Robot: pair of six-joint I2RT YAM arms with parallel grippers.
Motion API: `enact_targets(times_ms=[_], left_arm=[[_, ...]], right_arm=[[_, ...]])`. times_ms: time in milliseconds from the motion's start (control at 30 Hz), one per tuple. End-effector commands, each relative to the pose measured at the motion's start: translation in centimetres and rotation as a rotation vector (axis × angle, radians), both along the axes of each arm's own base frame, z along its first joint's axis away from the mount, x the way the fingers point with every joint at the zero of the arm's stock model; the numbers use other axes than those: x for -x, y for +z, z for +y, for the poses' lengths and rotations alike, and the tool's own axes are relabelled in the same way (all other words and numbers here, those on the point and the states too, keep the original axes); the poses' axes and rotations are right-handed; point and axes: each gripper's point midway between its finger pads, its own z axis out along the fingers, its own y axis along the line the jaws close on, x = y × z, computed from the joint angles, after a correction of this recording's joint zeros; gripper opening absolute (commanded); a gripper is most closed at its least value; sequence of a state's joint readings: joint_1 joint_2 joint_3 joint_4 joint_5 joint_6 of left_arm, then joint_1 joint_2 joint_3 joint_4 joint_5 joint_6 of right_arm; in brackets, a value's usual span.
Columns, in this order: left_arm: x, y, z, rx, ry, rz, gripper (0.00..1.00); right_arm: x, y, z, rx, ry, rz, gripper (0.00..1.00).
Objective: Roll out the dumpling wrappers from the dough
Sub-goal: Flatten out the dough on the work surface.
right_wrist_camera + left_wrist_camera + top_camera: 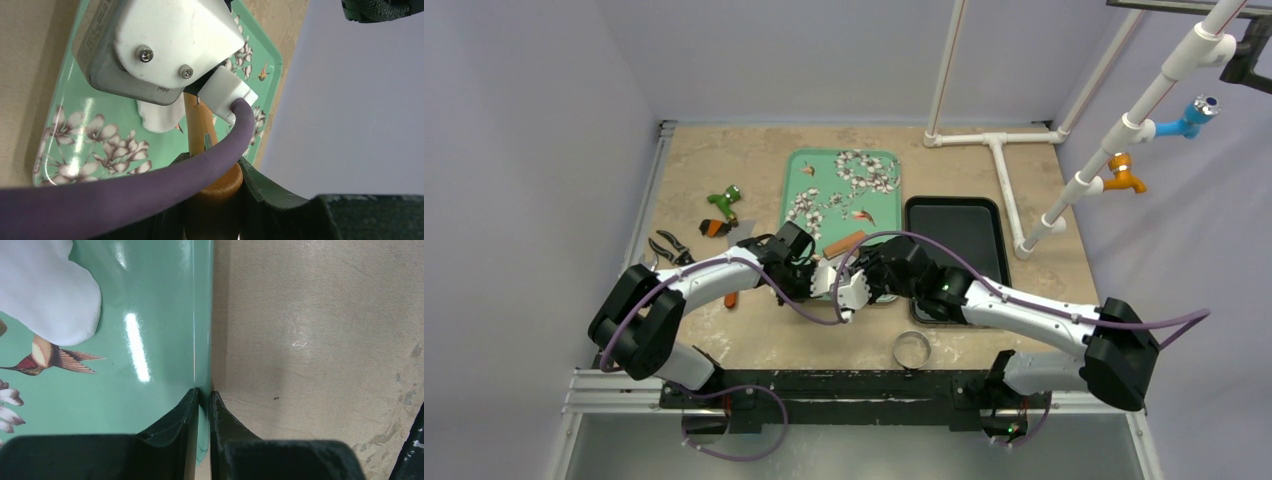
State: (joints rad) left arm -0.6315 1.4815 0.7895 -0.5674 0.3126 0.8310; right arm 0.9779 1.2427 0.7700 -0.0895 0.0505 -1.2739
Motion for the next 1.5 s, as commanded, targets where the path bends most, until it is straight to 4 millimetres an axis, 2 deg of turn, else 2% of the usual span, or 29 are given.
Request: enact_targets(times_ms=[0, 33, 100, 300, 467, 533, 600, 900, 1067, 1167, 1467], left_arm=[[3.1, -1.3, 2.3, -0.074, 0.067, 0.143, 0.00], [3.1, -1.3, 2.3, -0.074, 0.067, 0.143, 0.00], [3.1, -1.3, 2.3, -0.073, 0.066, 0.143, 0.00], [3.1, -1.3, 2.3, -0.073, 0.068, 0.142, 0.00], [3.1, -1.3, 2.3, -0.074, 0.069, 0.145, 0.00], [3.1, -1.3, 2.3, -0.074, 0.069, 0.144, 0.00], [3.0, -1.3, 2.2, -0.073, 0.070, 0.145, 0.00], [3.0, -1.3, 2.3, -0.074, 0.069, 0.148, 0.00], [3.1, -1.3, 2.3, -0.074, 0.069, 0.151, 0.00], [3.0, -1.2, 2.2, -0.072, 0.069, 0.150, 0.00], [3.0, -1.2, 2.3, -0.073, 0.069, 0.152, 0.00]], right_arm=[[2.3, 1.3, 1.0, -0.104, 0.087, 0.042, 0.00], [2.4, 2.9, 0.7, -0.153, 0.083, 0.030, 0.00], [2.5, 4.3, -0.1, -0.183, 0.071, 0.008, 0.00], [2.4, 4.4, -2.5, -0.119, 0.025, -0.039, 0.00], [3.1, 6.6, -4.5, -0.146, 0.003, -0.068, 0.00], [3.1, 5.6, -5.5, -0.076, 0.002, -0.087, 0.00], [3.1, 3.9, -5.5, 0.008, 0.038, -0.097, 0.00], [2.1, 3.8, -1.6, -0.033, 0.152, -0.181, 0.00], [1.4, 2.2, 0.1, 0.049, 0.179, -0.228, 0.00], [1.1, 1.5, 0.4, 0.073, 0.176, -0.236, 0.00], [1.7, -3.7, -0.6, 0.210, 0.167, -0.109, 0.00]])
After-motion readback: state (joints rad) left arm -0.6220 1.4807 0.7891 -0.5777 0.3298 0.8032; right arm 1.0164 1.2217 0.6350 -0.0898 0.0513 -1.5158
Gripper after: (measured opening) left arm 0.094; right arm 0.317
